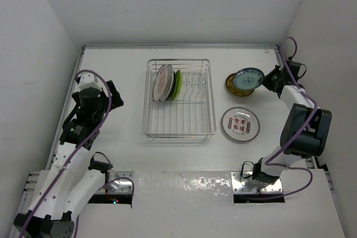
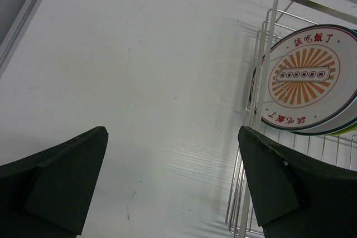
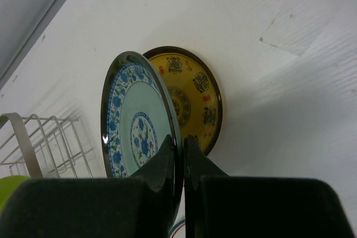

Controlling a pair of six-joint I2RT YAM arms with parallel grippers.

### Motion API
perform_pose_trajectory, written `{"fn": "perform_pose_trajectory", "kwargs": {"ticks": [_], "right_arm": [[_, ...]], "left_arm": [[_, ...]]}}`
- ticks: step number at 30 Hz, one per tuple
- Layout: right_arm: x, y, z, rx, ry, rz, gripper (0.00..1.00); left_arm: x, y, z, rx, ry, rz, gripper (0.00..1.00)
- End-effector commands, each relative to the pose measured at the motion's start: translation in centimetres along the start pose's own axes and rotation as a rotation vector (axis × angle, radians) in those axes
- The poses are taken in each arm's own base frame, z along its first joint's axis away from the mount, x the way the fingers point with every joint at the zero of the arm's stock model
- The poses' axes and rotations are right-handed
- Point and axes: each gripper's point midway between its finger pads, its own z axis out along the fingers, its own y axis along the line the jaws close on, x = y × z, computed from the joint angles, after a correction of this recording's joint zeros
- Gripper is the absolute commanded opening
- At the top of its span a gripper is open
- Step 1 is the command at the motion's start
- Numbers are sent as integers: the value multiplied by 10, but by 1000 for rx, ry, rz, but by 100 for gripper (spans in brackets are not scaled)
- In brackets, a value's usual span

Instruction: Unload the plates from the dish rack

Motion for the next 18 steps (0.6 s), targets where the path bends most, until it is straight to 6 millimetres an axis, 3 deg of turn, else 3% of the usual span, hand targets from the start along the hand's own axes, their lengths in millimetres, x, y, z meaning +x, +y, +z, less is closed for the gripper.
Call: {"fn": "perform_pose_trajectory", "kwargs": {"ticks": [1, 5, 8, 9, 11, 13, 14, 16, 17, 18], "right_arm": [[-24, 34, 7, -163, -84, 9, 0], [-3, 19, 25, -140, -21, 14, 4], [13, 9, 34, -127, 20, 16, 14], [16, 7, 36, -124, 29, 17, 22], [24, 2, 41, -113, 56, 16, 26], [27, -1, 45, -105, 75, 14, 44], [31, -1, 46, -100, 93, 22, 63], [36, -1, 44, -76, 105, 26, 88], [34, 0, 42, -56, 91, 11, 98], [34, -11, 34, 70, 77, -18, 99]], "left_arm": [[-16, -4, -2, 19, -56, -14, 100], [-18, -13, -4, 69, -54, -6, 100], [-22, -26, -7, 138, -42, -4, 100], [-25, -35, -10, 179, -37, -16, 100], [-27, -44, -8, 208, -16, -26, 100], [-36, -55, -11, 245, 2, -31, 100], [-32, -60, -6, 247, 33, -25, 100], [-44, -73, -8, 279, 31, -31, 100], [-40, -82, -2, 291, 64, -24, 100], [-48, -93, -4, 314, 58, -43, 100]]}}
